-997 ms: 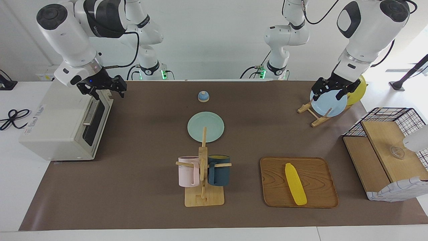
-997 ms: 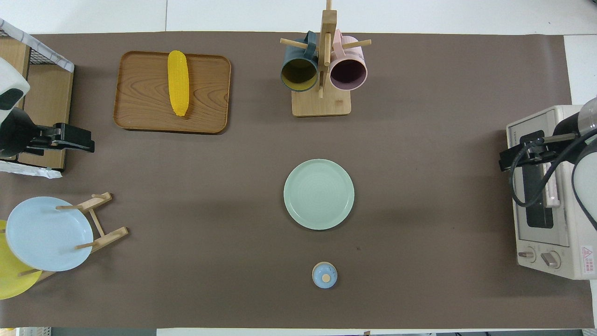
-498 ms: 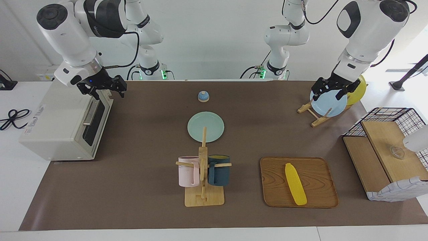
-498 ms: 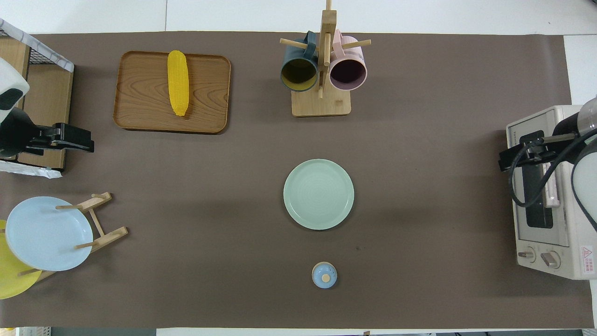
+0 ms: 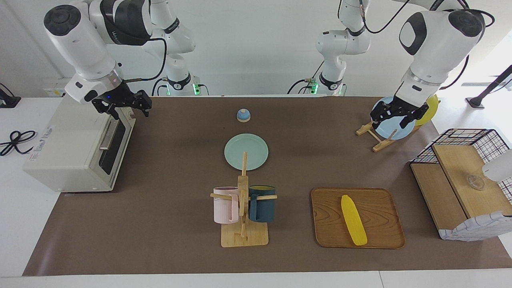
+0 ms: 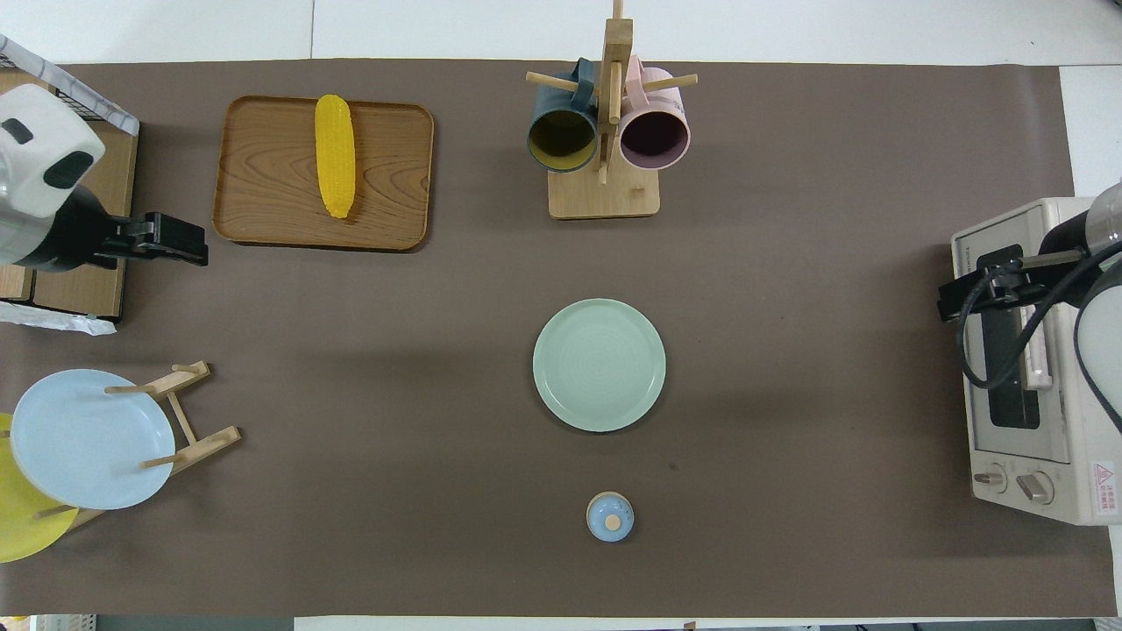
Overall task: Put corn in oven
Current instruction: 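Reach the left gripper to the yellow corn on the wooden tray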
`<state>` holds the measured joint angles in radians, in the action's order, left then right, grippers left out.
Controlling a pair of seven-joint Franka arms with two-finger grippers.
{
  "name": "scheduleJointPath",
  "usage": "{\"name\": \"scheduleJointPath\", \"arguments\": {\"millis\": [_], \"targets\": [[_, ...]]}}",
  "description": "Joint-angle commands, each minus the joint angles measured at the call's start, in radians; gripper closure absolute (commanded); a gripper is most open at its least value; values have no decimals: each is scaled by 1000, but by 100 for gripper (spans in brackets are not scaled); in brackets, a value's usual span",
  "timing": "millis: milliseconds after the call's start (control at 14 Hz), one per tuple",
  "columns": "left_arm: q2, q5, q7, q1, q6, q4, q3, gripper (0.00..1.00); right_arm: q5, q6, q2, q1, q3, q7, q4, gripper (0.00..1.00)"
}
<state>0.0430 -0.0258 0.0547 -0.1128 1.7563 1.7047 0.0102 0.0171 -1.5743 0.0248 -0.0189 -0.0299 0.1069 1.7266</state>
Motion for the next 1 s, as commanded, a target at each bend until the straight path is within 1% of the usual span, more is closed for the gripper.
{"name": "scheduleJointPath", "arguments": {"millis": [0, 285, 641, 712, 783, 926], "targets": [[121, 12, -3, -42, 31, -80, -7, 0, -9, 5, 1, 10, 4, -3, -4, 0], [300, 6, -4, -56, 112, -193, -6, 0, -9, 5, 1, 10, 4, -3, -4, 0], [569, -23, -4, -79, 135, -445, -6, 0, -9, 5, 1, 10, 4, -3, -4, 0], [602, -25, -4, -85, 137, -491, -7, 0, -9, 5, 1, 10, 4, -3, -4, 0], [627, -25, -3, -87, 141, -513, -7, 0, -9, 5, 1, 10, 4, -3, -4, 0], [643, -23, -4, -87, 179, -517, -7, 0, -9, 7, 1, 8, 5, -3, -4, 0]]}}
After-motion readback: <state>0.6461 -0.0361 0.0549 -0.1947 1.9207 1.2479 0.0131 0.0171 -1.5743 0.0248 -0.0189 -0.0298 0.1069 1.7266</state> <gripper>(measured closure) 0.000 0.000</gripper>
